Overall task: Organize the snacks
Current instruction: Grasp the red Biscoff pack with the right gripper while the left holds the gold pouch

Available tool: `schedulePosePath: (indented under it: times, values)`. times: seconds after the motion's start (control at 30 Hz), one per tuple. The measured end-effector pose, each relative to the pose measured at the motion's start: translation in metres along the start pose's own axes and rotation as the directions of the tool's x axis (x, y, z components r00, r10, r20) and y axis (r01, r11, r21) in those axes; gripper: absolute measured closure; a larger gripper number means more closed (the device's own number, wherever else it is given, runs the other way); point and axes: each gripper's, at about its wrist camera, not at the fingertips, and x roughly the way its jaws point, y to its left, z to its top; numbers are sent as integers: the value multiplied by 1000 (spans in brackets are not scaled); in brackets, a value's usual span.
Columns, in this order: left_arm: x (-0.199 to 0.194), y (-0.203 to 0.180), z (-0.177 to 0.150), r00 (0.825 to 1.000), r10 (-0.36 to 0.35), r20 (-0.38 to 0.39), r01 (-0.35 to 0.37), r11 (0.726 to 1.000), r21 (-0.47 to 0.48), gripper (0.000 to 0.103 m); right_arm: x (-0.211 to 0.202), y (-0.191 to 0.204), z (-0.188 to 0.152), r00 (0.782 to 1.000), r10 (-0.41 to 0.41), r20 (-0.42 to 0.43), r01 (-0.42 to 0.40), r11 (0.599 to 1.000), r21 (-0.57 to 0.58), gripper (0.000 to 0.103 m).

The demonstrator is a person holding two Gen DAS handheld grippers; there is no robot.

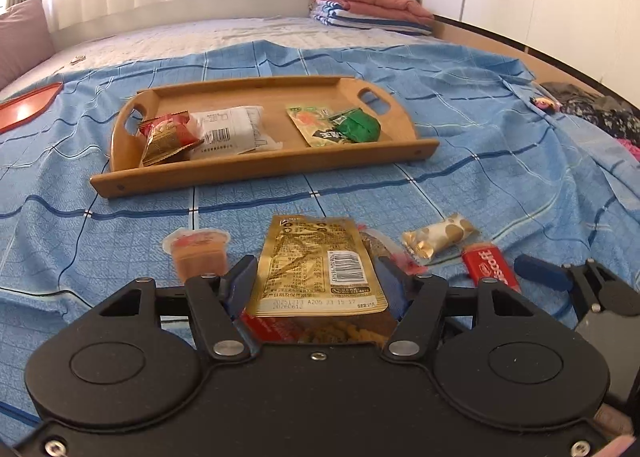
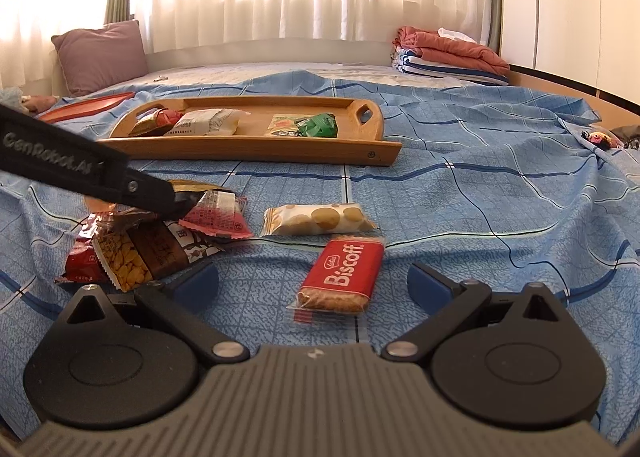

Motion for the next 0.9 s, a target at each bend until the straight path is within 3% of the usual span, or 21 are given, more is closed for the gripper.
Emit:
schedulePosePath:
  times: [0.07,0.13,0.2,0.27,0.4,0.5,0.53,0.57,0.67,0.8,0.9]
  values:
    - [0,1,-1,1000,21,6,-21,1000,0,40,0,-1,0,1000,-4,1,4,1000,11,3]
    - [2,3,0,999,38,6,-38,999,-9,27,1,-1,0,1000,-9,0,9,1000,16,3]
    - [5,6,1,999,25,22,-25,999,-33,20,1,-1,1,1000,-14,1,14,1000,19,4]
    - [12,8,4,1000,16,16,-15,999,-52,20,1,-2,2,1000,-14,-3,15,1000,21,5]
    - [31,9,7,1000,19,-19,-21,998,-62,20,3,-3,6,1000,-19,-11,20,999,36,7]
    - [46,16,6,997,-4,-76,-4,994,-110,33,6,-4,9,1000,-19,-21,21,998,57,11]
    - [45,18,5,998,-12,-63,4,992,-130,40,8,-4,10,1000,-16,-24,18,998,63,11]
    - [44,19,5,998,-11,-61,3,991,-131,41,9,-4,11,1000,-14,-25,16,998,67,13]
    - [35,18,4,999,-20,-43,14,992,-126,41,10,-5,13,1000,6,-19,-4,997,73,24]
    - [21,13,4,1000,-2,-1,2,997,-78,41,11,-6,17,999,21,-27,-19,997,76,52]
    - [11,11,6,1000,5,28,-3,998,-58,41,10,-8,19,999,18,-28,-16,997,73,57]
